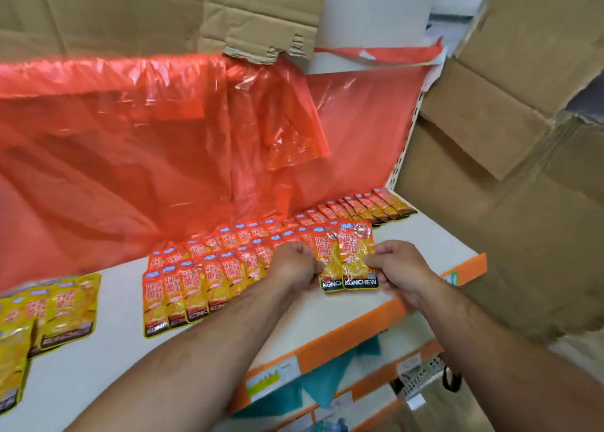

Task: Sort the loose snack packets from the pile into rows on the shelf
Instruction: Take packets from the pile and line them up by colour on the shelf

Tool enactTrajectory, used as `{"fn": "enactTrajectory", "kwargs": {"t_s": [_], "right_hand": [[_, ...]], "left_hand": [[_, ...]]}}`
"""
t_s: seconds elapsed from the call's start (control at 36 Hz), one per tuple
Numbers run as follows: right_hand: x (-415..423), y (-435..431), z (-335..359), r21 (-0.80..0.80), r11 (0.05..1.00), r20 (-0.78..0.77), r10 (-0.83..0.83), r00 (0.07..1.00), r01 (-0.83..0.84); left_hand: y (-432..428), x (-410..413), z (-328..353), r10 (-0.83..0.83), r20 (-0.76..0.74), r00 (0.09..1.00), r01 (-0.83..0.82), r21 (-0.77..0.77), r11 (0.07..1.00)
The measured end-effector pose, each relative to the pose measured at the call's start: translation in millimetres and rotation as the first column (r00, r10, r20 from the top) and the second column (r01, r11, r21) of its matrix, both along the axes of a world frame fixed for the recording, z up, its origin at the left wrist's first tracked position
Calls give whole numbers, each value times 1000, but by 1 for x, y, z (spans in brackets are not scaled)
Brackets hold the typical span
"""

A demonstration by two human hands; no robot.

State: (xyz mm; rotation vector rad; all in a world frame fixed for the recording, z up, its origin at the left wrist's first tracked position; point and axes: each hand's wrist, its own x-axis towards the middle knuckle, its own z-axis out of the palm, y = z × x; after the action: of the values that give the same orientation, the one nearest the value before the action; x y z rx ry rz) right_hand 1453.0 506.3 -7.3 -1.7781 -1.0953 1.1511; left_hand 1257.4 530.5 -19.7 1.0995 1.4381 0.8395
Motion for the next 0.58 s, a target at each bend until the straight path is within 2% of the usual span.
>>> {"fn": "enactTrajectory", "kwargs": {"t_s": [0.14, 0.36, 0.58], "right_hand": [[40, 37, -9, 9, 999, 13, 49, 999, -49], [90, 91, -13, -4, 982, -1, 186, 982, -186], [118, 122, -27, -61, 952, -43, 298, 954, -300]], "left_hand": [[26, 41, -8, 74, -37, 997, -73, 10, 997], [58, 92, -17, 163, -265, 950, -163, 25, 986], [62, 125, -5, 208, -574, 792, -163, 129, 978]]}}
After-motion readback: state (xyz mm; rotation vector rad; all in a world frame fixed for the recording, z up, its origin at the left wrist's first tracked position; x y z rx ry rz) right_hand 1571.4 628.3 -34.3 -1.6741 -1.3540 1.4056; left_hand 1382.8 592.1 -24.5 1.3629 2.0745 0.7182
